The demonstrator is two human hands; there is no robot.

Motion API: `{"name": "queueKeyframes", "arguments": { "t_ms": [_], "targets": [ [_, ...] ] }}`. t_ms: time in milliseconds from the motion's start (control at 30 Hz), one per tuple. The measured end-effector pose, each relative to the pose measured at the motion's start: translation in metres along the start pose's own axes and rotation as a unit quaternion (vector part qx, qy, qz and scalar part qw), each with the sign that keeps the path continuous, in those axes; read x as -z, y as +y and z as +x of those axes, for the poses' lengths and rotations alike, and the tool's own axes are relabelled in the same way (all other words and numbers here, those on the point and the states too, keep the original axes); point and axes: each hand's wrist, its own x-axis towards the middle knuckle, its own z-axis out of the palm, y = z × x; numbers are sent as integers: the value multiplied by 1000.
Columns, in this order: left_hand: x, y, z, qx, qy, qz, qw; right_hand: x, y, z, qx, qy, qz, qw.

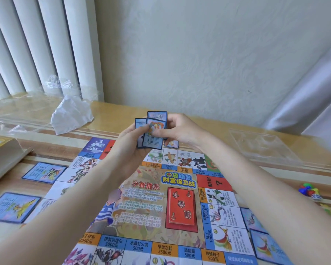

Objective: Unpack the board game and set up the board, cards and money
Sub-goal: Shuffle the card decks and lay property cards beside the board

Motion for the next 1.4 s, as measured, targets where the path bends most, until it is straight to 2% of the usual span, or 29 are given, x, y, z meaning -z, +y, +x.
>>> {"name": "queueKeyframes", "arguments": {
  "t_ms": [200, 400, 500, 733, 1000, 1167, 1400],
  "targets": [
    [-3, 2, -7, 12, -2, 15, 1000, 7, 1, -15, -19, 8, 71, 997],
    [3, 24, -9, -34, 43, 1, 998, 21, -2, -24, -20, 123, 71, 990],
    [18, 37, -13, -46, 56, 37, 997, 21, -3, -28, -37, 144, 57, 987],
    [36, 49, -40, -27, 60, 88, 994, -1, -13, -52, -71, 82, 66, 992],
    [40, 34, -97, 48, 20, 143, 988, -31, -48, -81, -37, 0, 58, 998],
    [40, 40, -114, 43, 3, 127, 991, -41, -64, -90, -18, 13, -6, 1000],
    [50, 52, -136, 38, -19, 183, 982, -64, -71, -96, 14, 46, -65, 997]
  ]
}}
